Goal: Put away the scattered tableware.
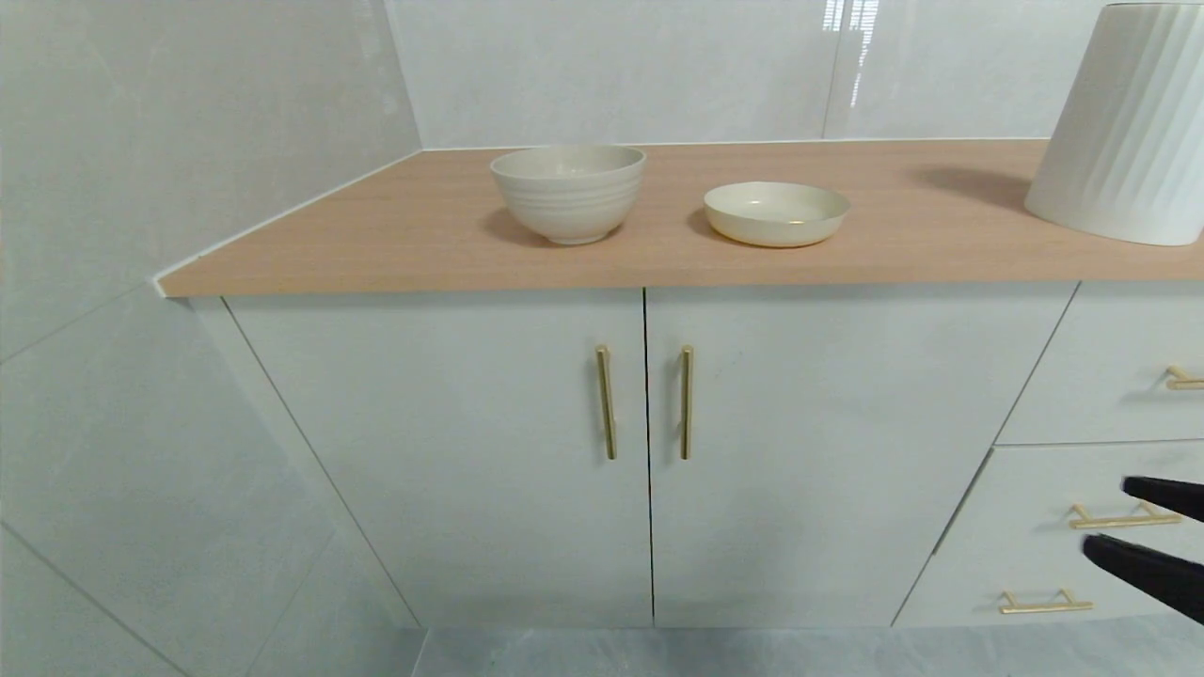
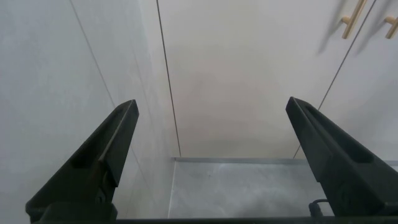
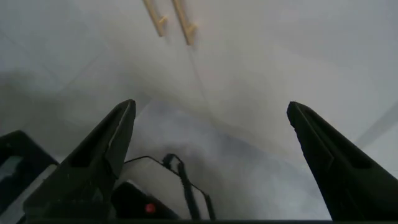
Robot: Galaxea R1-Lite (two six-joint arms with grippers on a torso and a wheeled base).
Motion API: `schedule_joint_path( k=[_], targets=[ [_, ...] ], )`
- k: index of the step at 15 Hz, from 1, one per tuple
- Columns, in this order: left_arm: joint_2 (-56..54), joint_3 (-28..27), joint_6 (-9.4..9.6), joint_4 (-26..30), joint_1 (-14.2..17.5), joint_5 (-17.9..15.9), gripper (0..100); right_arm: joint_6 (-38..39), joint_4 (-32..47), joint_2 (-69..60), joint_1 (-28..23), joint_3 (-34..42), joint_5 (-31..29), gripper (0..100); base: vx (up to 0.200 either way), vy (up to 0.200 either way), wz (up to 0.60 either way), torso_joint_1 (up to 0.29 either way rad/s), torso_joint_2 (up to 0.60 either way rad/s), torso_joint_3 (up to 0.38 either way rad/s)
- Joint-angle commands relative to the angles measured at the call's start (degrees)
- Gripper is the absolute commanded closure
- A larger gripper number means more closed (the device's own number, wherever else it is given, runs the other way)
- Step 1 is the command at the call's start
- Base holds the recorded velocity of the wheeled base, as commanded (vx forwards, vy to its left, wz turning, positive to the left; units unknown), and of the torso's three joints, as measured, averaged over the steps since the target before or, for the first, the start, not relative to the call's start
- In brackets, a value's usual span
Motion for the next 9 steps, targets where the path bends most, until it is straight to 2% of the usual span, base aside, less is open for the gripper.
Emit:
schedule_joint_path(
  k=[1,3,7,9],
  targets=[
    [0.0,0.0,-0.03,0.0,0.0,0.0,0,1.3,-13.4,29.0,13.3,-8.5,-1.9,0,0.0,0.0,0.0,0.0,0.0,0.0],
    [0.0,0.0,-0.03,0.0,0.0,0.0,0,5.3,-16.0,36.8,17.7,-12.8,-4.6,0,0.0,0.0,0.0,0.0,0.0,0.0],
    [0.0,0.0,-0.03,0.0,0.0,0.0,0,8.7,-26.0,45.9,20.4,-17.4,-4.5,0,0.0,0.0,0.0,0.0,0.0,0.0],
    [0.0,0.0,-0.03,0.0,0.0,0.0,0,9.2,-27.5,50.3,21.9,-21.2,-4.7,0,0.0,0.0,0.0,0.0,0.0,0.0]
  ],
)
